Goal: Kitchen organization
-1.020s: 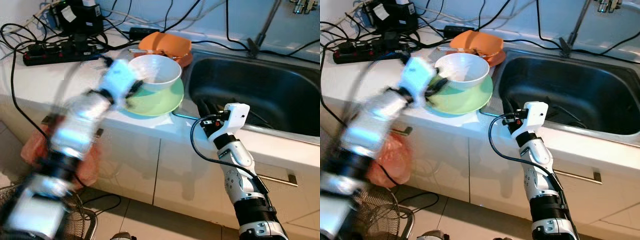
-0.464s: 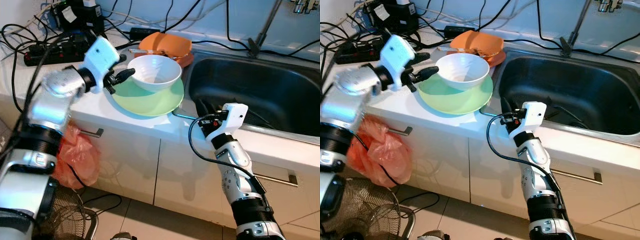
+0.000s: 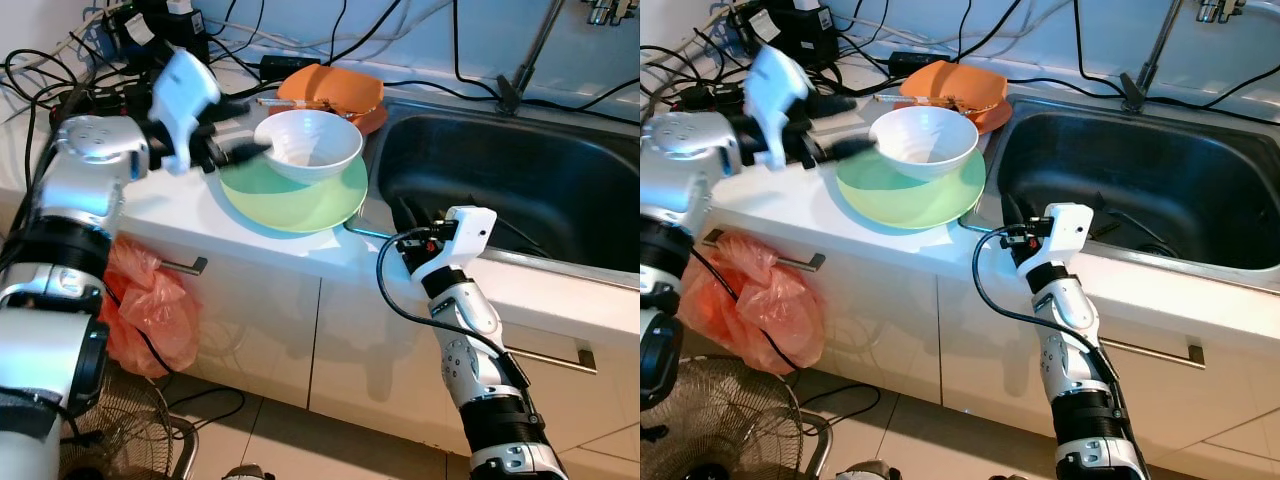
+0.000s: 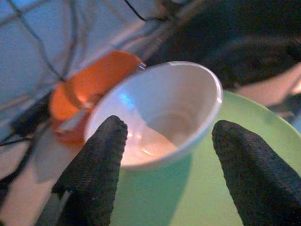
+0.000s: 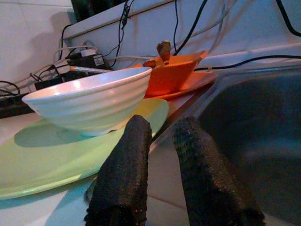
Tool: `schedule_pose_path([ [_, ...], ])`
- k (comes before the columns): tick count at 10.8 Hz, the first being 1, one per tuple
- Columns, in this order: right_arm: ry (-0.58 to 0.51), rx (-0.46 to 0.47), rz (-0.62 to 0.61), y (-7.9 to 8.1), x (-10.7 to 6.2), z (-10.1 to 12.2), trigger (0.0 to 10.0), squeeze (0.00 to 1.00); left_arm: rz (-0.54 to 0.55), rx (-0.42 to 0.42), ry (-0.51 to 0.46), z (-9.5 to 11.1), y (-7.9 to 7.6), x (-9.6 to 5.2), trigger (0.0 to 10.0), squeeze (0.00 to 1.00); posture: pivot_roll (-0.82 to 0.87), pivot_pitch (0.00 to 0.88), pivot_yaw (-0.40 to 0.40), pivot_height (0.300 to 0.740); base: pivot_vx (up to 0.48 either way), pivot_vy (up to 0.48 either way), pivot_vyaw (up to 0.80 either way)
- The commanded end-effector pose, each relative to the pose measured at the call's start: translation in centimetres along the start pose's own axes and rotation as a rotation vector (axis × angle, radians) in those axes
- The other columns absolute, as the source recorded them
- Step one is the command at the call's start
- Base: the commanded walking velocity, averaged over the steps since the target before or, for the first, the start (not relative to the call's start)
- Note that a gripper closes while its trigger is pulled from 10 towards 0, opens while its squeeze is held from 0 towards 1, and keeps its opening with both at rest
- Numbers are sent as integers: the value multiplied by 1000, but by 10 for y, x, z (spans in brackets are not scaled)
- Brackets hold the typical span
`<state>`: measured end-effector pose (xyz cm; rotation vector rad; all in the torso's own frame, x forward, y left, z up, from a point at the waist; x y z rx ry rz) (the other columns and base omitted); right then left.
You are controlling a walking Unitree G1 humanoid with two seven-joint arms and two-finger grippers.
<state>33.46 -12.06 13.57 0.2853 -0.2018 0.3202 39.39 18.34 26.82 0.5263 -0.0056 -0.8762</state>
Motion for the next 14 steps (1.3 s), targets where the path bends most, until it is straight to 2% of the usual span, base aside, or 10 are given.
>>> schedule_pose_path([
  [1, 31, 4, -3, 1, 0, -7, 10000, 0, -65, 70, 27, 10, -2, 9, 10000, 1000, 193, 22, 13, 740, 0, 0, 0],
  [2, 29, 4, -5, 0, 0, -6, 10000, 0, -66, 94, 47, 9, -3, 14, 10000, 1000, 191, 19, 15, 740, 0, 0, 0],
  [3, 25, 3, -9, 0, 1, -6, 10000, 0, -46, 139, 58, 10, -5, 23, 10000, 0, 187, 14, 16, 740, 0, 0, 0],
  [6, 18, 6, -11, 0, 3, -4, 10000, 0, -31, 180, 107, 9, -10, 40, 10000, 0, 182, 12, 20, 740, 0, 0, 0],
  [10, 10, 5, -21, -2, 3, -4, 10000, 0, -1, 211, 163, 9, -11, 50, 10000, 0, 173, 12, 24, 740, 0, 0, 0],
  [12, 8, 5, -25, -3, 3, -3, 10000, 0, -30, 201, 181, 9, -15, 55, 10000, 0, 166, 12, 28, 740, 0, 0, 0],
  [14, 6, 8, -29, -3, 3, -4, 10000, 0, -16, 232, 197, 9, -17, 59, 10000, 0, 164, 9, 30, 740, 0, 0, 0],
])
Point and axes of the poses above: a point about 5 cm out from each wrist's last joint towards the gripper, its own x axis pointing out of the wrist towards the gripper, its own z axis along the axis of the wrist's last joint, y = z × x, the point moved 1 cm from there along x, pointing out of the wrist towards the gripper
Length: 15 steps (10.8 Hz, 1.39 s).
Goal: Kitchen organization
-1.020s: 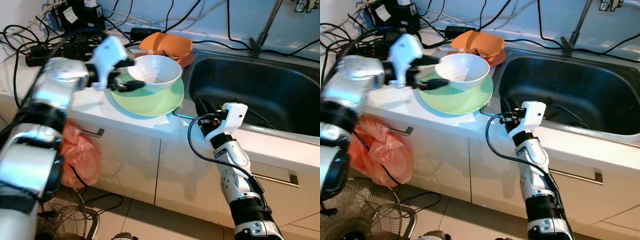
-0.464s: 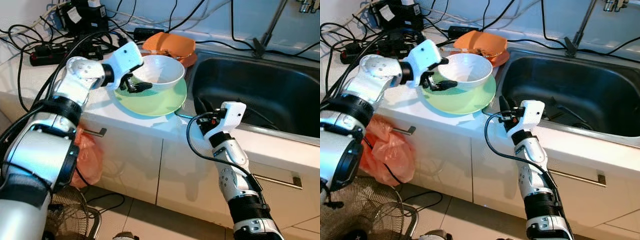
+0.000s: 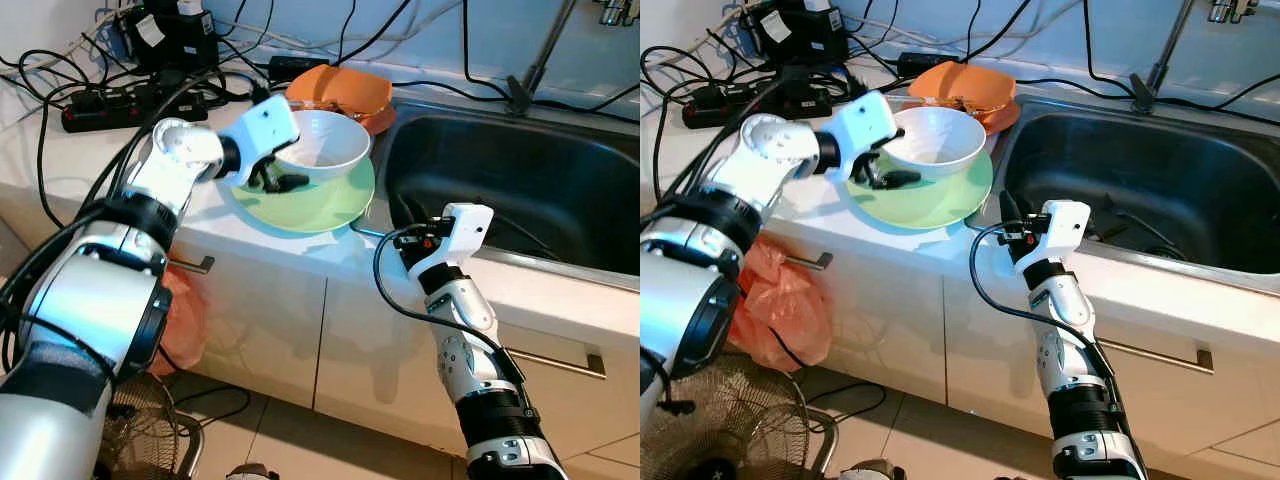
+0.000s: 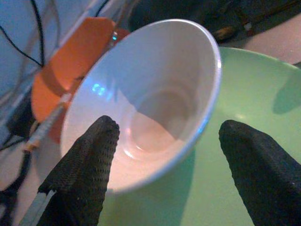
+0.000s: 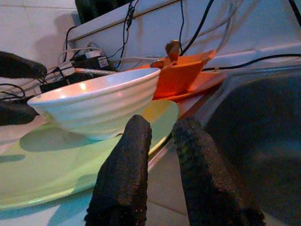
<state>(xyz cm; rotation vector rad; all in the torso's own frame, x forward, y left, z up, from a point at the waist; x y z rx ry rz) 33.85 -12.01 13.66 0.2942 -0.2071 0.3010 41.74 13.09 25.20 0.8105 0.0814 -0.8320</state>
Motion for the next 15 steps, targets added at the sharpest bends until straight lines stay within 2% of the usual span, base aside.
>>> schedule_pose_path([
  [1, 14, 2, -11, -2, 0, -4, 10000, 0, 8, 41, 17, 6, 1, 3, 10000, 0, 162, 7, 31, 740, 0, 0, 0],
  [3, 12, 3, -12, -2, -1, -3, 10000, 0, 38, 83, 38, 8, -1, 9, 10000, 0, 158, 7, 33, 740, 0, 0, 0],
  [6, 11, 5, -16, -1, -2, -4, 10000, 0, 29, 94, 47, 10, -6, 15, 10000, 0, 153, 9, 37, 740, 0, 0, 0],
  [11, 11, 8, -20, -1, -3, -5, 10000, 0, 108, 124, 88, 4, -18, 28, 10000, 0, 140, 12, 43, 740, 0, 0, 0],
  [13, 11, 9, -23, -1, -4, -5, 10000, 0, 78, 115, 111, -4, -30, 33, 10000, 0, 134, 13, 44, 740, 0, 0, 0],
  [15, 12, 9, -22, 0, -4, -5, 10000, 0, 2, 82, 130, -15, -44, 36, 10000, 0, 131, 17, 43, 740, 0, 0, 0],
])
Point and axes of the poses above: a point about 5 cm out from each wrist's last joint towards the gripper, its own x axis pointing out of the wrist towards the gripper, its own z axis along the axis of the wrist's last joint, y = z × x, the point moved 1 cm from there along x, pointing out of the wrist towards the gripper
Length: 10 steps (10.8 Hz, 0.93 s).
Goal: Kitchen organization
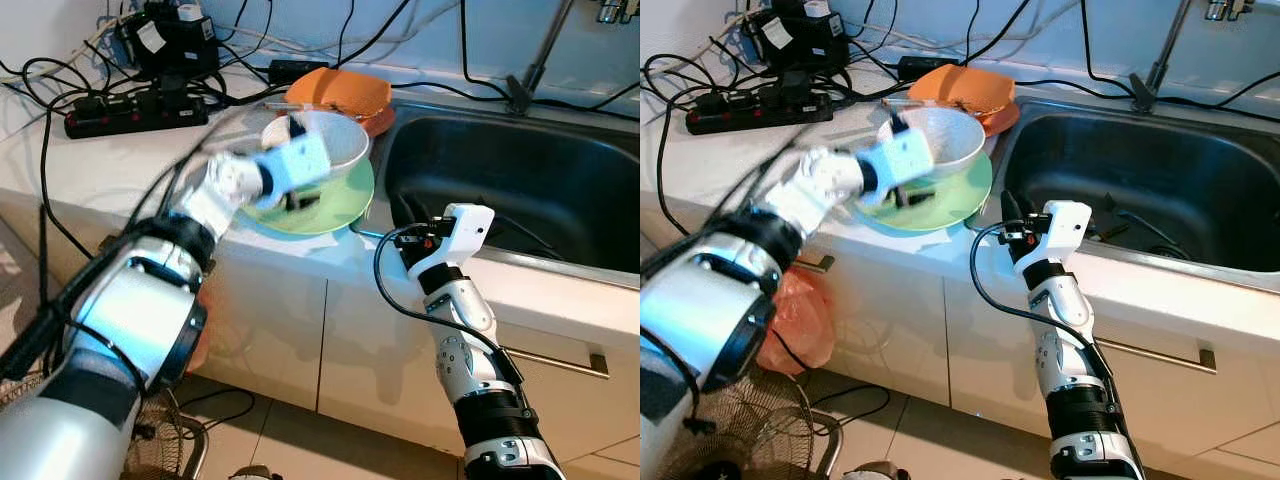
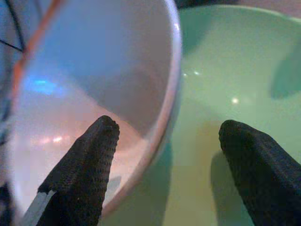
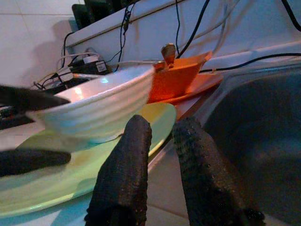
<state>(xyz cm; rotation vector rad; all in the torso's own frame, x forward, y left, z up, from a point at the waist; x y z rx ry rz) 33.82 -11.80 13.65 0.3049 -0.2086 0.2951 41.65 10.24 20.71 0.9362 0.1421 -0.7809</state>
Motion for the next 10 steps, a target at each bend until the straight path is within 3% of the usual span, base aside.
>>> schedule_pose_path([
  [1, 16, 0, -15, -2, -4, -4, 10000, 0, -71, -12, 30, -8, -14, 4, 10000, 0, 133, 19, 41, 740, 0, 0, 0],
  [3, 18, 2, -12, -2, -4, -5, 10000, 0, -87, 2, 27, -9, -19, 5, 10000, 0, 140, 18, 36, 740, 0, 0, 0],
  [4, 18, 4, -9, -1, -4, -5, 10000, 0, -52, 8, 13, -6, -14, 5, 4667, 0, 143, 16, 35, 740, 0, 0, 0],
  [5, 17, 6, -10, -1, -3, -5, 10000, 0, -21, 15, -2, -2, -9, 4, 0, 0, 145, 16, 33, 740, 0, 0, 0],
  [7, 19, 9, -16, -2, -3, -5, 10000, 0, 27, 34, -19, 1, -4, 3, 0, 0, 146, 20, 32, 740, 0, 0, 0],
  [10, 21, 9, -18, -3, -3, -5, 10000, 0, 40, 89, 3, -4, -11, 5, 0, 0, 152, 24, 26, 740, 0, 0, 0],
])
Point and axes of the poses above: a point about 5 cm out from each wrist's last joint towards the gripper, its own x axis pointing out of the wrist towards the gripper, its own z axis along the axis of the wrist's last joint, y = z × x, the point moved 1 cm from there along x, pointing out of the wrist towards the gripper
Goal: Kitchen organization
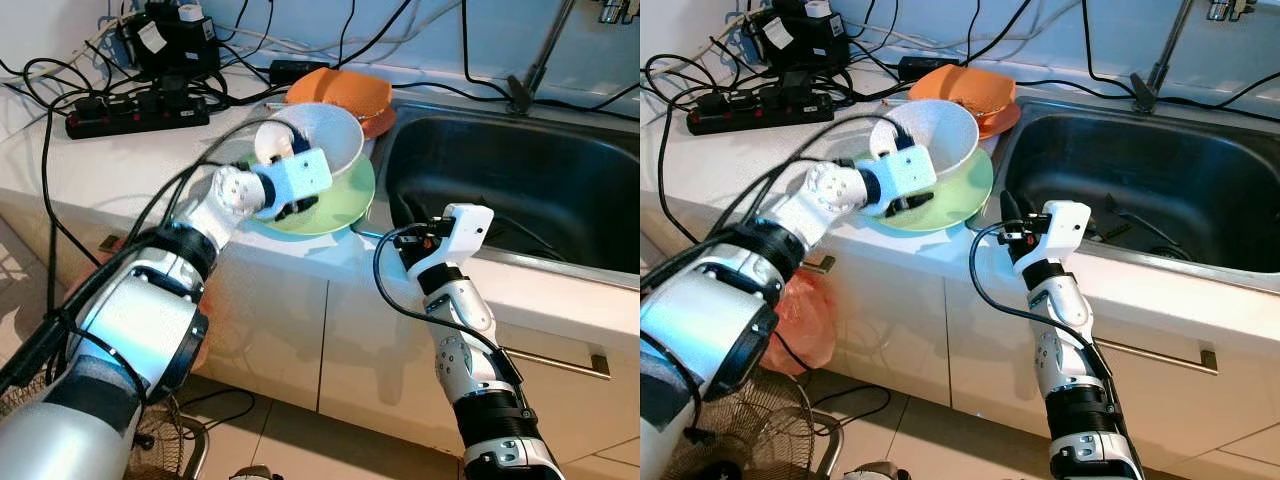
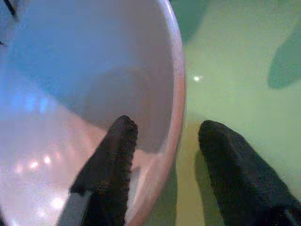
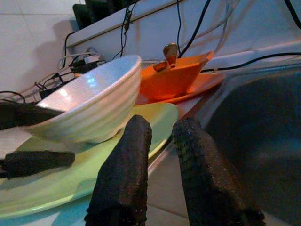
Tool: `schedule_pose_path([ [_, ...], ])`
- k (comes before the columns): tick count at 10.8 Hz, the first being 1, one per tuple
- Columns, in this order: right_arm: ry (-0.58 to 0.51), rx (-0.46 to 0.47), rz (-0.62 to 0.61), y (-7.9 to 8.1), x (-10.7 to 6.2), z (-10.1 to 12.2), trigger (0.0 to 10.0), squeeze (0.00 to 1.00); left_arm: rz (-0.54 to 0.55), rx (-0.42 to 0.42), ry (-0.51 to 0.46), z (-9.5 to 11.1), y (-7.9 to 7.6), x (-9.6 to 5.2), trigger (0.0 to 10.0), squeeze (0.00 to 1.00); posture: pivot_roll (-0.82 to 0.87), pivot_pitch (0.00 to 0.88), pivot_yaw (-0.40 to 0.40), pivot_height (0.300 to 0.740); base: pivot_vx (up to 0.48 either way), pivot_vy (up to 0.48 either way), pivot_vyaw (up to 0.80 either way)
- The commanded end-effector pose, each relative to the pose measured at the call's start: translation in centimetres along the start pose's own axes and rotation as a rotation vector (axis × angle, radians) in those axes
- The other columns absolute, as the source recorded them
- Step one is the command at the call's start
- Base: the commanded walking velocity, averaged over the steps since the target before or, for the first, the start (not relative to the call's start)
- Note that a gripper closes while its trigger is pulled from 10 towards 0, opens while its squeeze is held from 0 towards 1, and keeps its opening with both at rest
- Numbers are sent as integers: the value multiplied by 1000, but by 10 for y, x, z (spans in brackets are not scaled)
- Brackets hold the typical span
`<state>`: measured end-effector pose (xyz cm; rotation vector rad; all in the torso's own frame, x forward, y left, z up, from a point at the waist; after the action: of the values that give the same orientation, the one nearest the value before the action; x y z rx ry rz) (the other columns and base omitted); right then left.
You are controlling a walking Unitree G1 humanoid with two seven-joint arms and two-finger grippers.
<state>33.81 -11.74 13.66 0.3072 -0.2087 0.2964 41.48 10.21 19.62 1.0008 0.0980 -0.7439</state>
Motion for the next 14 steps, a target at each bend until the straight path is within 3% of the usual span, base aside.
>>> schedule_pose_path([
  [1, 22, 7, -16, -3, -3, -5, 10000, 0, -23, 13, 1, -1, -6, 2, 0, 0, 153, 24, 24, 740, 0, 0, 0],
  [4, 25, 8, -10, -2, -2, -6, 10000, 0, -55, 19, 7, -5, -11, 1, 0, 0, 158, 27, 21, 740, 0, 0, 0],
  [6, 26, 8, -12, -2, -2, -6, 10000, 0, -17, 89, -8, -1, -8, 2, 0, 0, 154, 30, 21, 740, 0, 0, 0],
  [8, 28, 11, -15, -2, -3, -6, 10000, 0, 70, 166, -85, 12, -6, 4, 0, 0, 162, 35, 17, 740, 0, 0, 0],
  [12, 35, 14, -5, 0, -1, -8, 10000, 0, 120, 165, -148, 17, -13, 5, 0, 0, 171, 35, 14, 740, 0, 0, 0],
  [14, 35, 16, -6, 0, -1, -9, 10000, 0, 181, 259, -175, 25, -8, 4, 0, 0, 168, 30, 17, 740, 0, 0, 0],
])
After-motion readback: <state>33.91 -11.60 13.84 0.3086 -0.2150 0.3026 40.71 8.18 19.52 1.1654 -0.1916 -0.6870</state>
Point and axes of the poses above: a point about 5 cm out from each wrist's last joint towards the gripper, its own x axis pointing out of the wrist towards the gripper, its own z axis along the axis of the wrist's last joint, y = z × x, the point moved 1 cm from there along x, pointing out of the wrist towards the gripper
